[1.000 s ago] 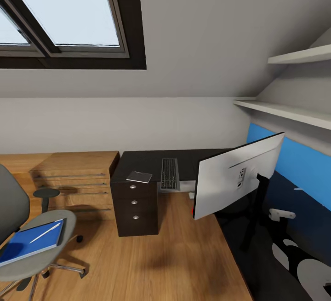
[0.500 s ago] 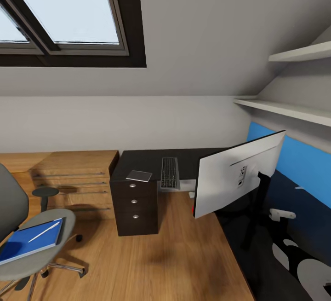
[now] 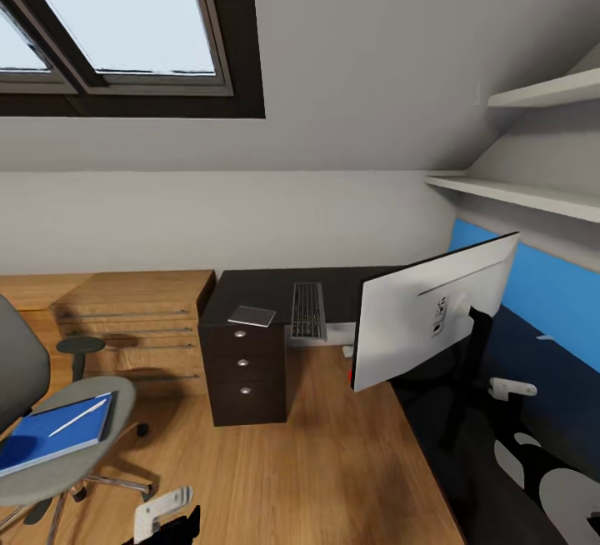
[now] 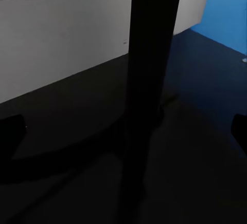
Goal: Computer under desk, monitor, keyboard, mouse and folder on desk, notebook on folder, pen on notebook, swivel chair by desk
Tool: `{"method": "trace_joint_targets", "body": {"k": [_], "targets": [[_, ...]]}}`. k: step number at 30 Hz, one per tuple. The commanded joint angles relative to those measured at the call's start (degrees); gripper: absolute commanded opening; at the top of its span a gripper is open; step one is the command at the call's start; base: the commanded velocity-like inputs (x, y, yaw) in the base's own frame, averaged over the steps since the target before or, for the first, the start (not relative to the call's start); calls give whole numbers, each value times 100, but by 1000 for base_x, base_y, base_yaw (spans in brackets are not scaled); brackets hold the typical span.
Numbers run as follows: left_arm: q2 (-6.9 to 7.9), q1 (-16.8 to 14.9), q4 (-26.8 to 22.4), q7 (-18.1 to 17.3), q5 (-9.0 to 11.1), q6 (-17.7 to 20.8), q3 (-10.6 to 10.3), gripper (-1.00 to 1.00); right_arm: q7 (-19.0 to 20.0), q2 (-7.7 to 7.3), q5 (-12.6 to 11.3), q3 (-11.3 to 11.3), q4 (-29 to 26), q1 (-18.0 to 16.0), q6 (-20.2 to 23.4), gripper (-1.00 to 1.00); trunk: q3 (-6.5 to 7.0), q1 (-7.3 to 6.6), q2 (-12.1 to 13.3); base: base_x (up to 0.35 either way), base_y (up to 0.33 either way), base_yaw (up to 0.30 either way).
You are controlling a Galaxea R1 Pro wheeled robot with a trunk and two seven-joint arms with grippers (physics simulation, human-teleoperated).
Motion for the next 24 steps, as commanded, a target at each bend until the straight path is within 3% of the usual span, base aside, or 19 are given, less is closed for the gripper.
{"method": "trace_joint_targets", "body": {"k": [1, 3, 4, 8, 16, 24], "targets": [[5, -2, -29, 55, 75, 25, -12, 100, 13, -3, -62, 47, 7, -5, -20, 100, -25, 24, -47, 0, 0, 0], [16, -2, 129, 52, 190, 48, -8, 100, 13, -5, -72, 47, 6, -5, 10, 100, -61, 68, -127, 0, 0, 0], [24, -2, 442, 52, 225, 38, -5, 100, 13, -6, -79, 47, 1, -5, 23, 100, -61, 68, -127, 0, 0, 0], [41, -2, 851, 48, 257, 28, 17, 100, 6, -6, -80, 45, 3, -5, 12, 100, -61, 68, -127, 0, 0, 0], [40, -2, 931, 50, 270, 27, 7, 100, -48, -3, -66, 43, 19, -5, -4, 100, -61, 68, -127, 46, -42, 0], [40, -2, 1023, 51, 269, 27, 3, 100, -429, 2, -62, 53, 23, -5, 29, 100, -61, 68, -127, 113, -102, 0]]}}
